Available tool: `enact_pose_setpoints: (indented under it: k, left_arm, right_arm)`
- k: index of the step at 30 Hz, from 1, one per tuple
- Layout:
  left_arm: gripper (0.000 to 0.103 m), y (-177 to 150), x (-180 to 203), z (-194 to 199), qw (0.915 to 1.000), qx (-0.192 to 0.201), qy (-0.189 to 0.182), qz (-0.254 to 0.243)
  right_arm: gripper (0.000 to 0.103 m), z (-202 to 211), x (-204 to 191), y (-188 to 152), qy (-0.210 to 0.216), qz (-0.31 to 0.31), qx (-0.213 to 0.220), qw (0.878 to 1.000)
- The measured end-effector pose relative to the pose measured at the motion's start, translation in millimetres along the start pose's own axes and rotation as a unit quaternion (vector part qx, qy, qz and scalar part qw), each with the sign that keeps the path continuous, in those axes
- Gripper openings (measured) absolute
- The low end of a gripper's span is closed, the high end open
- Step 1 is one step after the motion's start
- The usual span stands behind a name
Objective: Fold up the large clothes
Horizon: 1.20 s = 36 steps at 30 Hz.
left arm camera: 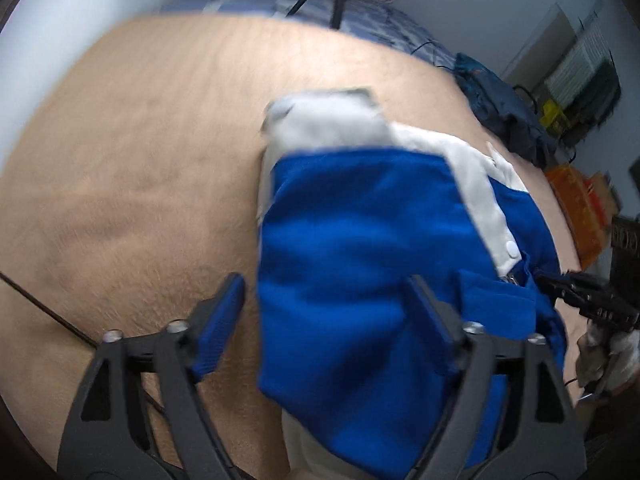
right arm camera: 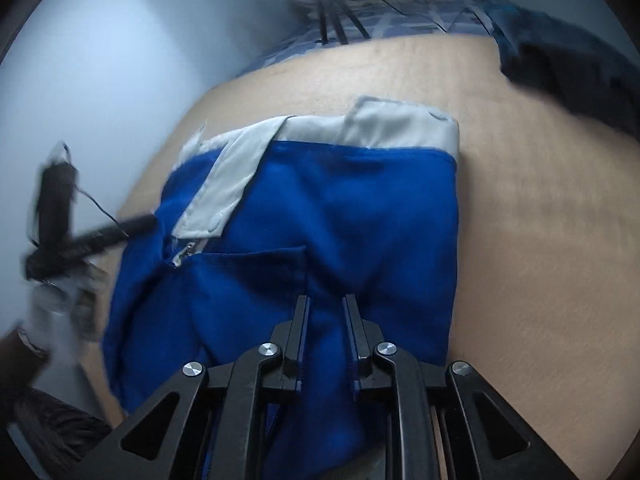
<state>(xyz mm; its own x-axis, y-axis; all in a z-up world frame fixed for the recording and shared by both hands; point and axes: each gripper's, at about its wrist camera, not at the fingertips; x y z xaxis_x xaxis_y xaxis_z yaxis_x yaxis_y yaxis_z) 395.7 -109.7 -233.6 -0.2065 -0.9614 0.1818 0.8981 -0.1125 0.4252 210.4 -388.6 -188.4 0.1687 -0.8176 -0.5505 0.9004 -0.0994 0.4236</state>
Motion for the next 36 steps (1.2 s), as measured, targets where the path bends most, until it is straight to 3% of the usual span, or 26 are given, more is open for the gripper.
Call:
enact_pose_setpoints:
  k: [2, 4, 5, 7, 10, 12, 14, 25, 27, 31, 34, 36]
  left_arm:
    - [0.086, 1.6, -10.8, 1.9, 0.9997, -0.012, -0.009, 0.021]
    - [0.086, 2.8, -17.5, 12.5, 0.9998, 0.003, 0.001, 0.018]
    - [0.086, 3.5, -23.4, 17.8, 0.9996, 0.007, -0.012, 0.025]
    - [0.086, 4.8, -38.9, 23.1, 0.9965, 0.005, -0.056, 0.061]
    - [0.086, 6.5, -66.0, 17.1, 0.9791, -0.024, -0.138, 0.148]
    - [0.086, 7.5, -75.8, 9.2, 0.9684, -0.045, -0.167, 0.180]
    - [0.086, 8.2, -78.3, 3.3, 0.9654, -0.059, -0.178, 0.181]
    - [0.085, 12.1, -70.4, -22.4, 0.9621, -0.096, -0.195, 0.165]
    - [0.082, 12.5, -63.7, -28.8, 0.9609, -0.105, -0.198, 0.162]
    - [0.079, 16.8, -45.4, -33.8, 0.9682, -0.101, -0.186, 0.134]
    - [0.070, 21.1, -32.0, -39.1, 0.9697, -0.103, -0.180, 0.128]
    - [0.065, 22.7, -21.3, -36.1, 0.9762, -0.098, -0.160, 0.108]
  right_arm:
    - [0.019, 5.2, -5.3, 1.4, -0.001, 0.018, -0.010, 1.000]
    - [0.032, 18.9, -11.4, -0.5, -0.001, 0.032, 0.006, 0.999]
    - [0.035, 28.3, -11.3, -0.3, 0.003, 0.034, 0.019, 0.999]
    - [0.056, 40.5, -5.8, 2.3, 0.008, 0.034, 0.040, 0.999]
    - [0.077, 56.7, 15.9, 6.3, 0.015, 0.011, 0.082, 0.996]
    - [0.078, 57.9, 39.1, 7.9, 0.041, -0.032, 0.094, 0.994]
    - [0.077, 53.9, 56.3, 8.1, 0.065, -0.065, 0.092, 0.992]
    - [0.077, 17.8, 85.4, -8.2, 0.153, -0.127, 0.053, 0.979]
    - [0.072, 11.5, 85.2, -6.1, 0.175, -0.133, 0.051, 0.974]
    - [0.065, 6.4, 87.4, -8.6, 0.197, -0.140, 0.048, 0.969]
    - [0.060, 4.0, 88.1, -8.4, 0.205, -0.147, 0.053, 0.966]
    - [0.056, 2.2, 83.5, -6.3, 0.202, -0.147, 0.054, 0.967]
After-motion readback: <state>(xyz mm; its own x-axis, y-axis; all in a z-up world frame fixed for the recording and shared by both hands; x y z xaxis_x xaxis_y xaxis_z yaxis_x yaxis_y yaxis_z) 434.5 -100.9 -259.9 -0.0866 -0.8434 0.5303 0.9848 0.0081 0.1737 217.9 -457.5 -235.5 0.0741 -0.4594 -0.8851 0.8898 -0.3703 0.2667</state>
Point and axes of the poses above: each gripper's, at about its wrist camera, not at the fingertips, and z roughly against the way its jaws point, x to its right, y to its top, and after that the axes turned 13 degrees about y, right-handed
